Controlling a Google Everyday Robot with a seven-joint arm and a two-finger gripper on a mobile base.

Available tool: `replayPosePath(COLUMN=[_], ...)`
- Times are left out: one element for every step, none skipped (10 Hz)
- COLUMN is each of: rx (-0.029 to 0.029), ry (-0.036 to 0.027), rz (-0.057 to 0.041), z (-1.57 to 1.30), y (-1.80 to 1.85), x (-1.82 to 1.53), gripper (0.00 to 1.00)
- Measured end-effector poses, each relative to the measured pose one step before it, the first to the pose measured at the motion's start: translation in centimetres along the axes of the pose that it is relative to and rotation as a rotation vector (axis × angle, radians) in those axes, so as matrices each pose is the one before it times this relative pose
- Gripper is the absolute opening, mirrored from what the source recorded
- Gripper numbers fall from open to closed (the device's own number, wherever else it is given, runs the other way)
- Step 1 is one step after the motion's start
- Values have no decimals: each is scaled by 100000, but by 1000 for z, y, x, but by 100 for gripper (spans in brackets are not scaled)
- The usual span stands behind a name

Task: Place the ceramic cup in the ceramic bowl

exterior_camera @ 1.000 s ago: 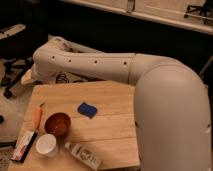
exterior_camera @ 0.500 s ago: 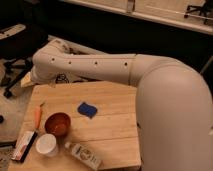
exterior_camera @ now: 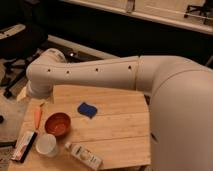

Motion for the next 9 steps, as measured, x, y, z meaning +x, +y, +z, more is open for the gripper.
replayPosePath(rx=[-1667,-1881,-3551,-3785,-2243,-3491,-3100,-3064,-2239], ry=[-2791,-2094,-2436,-1517,-622,-635,-790,-1116,-1309], rz=[1565,1389,2069,2610,1754,2446,2140,2044,1279], z=[141,169,416,568,377,620,632,705,741], y=[146,134,477,639,438,765,806,941,755], x=[-1837,-1584,-2087,-1866,-947,-1158,-925,-825,-638], gripper=[80,80,80,80,80,80,80,80,80])
